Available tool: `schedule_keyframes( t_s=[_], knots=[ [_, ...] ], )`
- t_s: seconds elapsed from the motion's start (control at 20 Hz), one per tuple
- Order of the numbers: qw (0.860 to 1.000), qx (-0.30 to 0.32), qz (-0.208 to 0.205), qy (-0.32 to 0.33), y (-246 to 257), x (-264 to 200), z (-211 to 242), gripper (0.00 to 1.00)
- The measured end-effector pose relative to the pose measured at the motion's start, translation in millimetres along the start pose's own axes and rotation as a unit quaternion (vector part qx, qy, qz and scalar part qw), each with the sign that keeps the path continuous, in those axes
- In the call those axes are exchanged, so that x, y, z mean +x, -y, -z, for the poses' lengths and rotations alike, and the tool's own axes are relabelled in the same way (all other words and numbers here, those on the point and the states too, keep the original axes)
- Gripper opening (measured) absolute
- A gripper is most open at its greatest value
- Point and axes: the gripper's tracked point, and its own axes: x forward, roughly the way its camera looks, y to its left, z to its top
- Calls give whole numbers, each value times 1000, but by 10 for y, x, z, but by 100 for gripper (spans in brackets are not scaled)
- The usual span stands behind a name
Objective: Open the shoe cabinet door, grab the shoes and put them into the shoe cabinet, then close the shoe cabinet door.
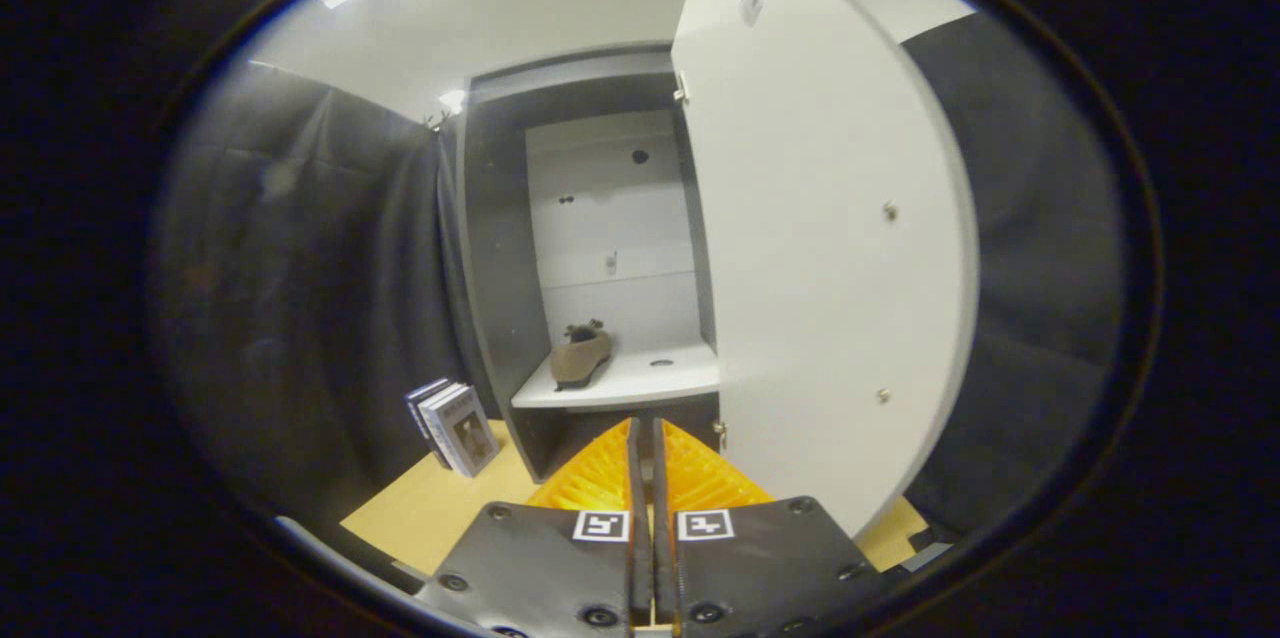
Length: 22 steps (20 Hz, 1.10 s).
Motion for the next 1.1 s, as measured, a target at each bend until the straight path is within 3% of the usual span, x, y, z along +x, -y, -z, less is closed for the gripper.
schedule_keyframes(
  t_s=[0.4,0.8,1.1],
  knots=[
    [992,-25,-25,-119,-298,397,901,9],
    [967,-58,-29,-245,-390,460,1721,8],
    [949,-69,-10,-307,-325,463,2149,14]
  ],
)
